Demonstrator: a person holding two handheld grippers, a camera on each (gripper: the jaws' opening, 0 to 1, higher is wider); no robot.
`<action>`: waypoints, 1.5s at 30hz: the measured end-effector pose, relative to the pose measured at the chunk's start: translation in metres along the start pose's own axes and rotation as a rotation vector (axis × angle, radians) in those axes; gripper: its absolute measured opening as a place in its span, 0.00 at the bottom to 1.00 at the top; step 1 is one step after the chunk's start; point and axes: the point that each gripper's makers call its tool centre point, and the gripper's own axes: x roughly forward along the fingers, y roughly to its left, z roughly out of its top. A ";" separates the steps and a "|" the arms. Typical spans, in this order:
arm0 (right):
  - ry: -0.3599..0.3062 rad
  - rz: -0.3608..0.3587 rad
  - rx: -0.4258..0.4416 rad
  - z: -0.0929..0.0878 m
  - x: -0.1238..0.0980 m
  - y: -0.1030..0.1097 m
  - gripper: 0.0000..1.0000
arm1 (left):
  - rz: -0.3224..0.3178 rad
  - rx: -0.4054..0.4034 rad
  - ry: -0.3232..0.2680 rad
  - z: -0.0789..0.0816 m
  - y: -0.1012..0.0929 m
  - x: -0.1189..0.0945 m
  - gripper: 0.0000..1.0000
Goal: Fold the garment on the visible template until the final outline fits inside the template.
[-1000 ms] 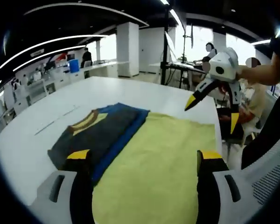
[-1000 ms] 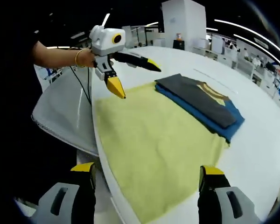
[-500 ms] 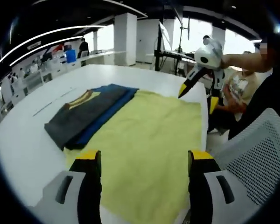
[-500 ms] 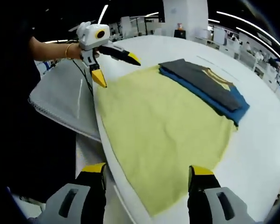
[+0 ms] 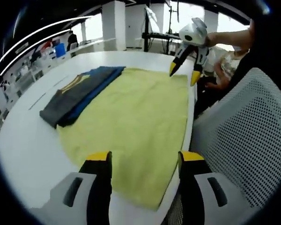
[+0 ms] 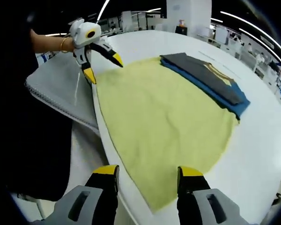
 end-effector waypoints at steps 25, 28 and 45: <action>0.061 -0.008 -0.119 -0.012 0.006 0.003 0.33 | -0.020 0.032 0.089 -0.027 -0.015 -0.004 0.35; 0.057 -0.010 -0.118 -0.012 0.006 0.002 0.32 | -0.010 0.027 0.092 -0.029 -0.014 -0.003 0.34; 0.038 -0.047 -0.102 -0.010 0.007 -0.009 0.07 | 0.047 0.013 0.114 -0.025 -0.002 0.001 0.07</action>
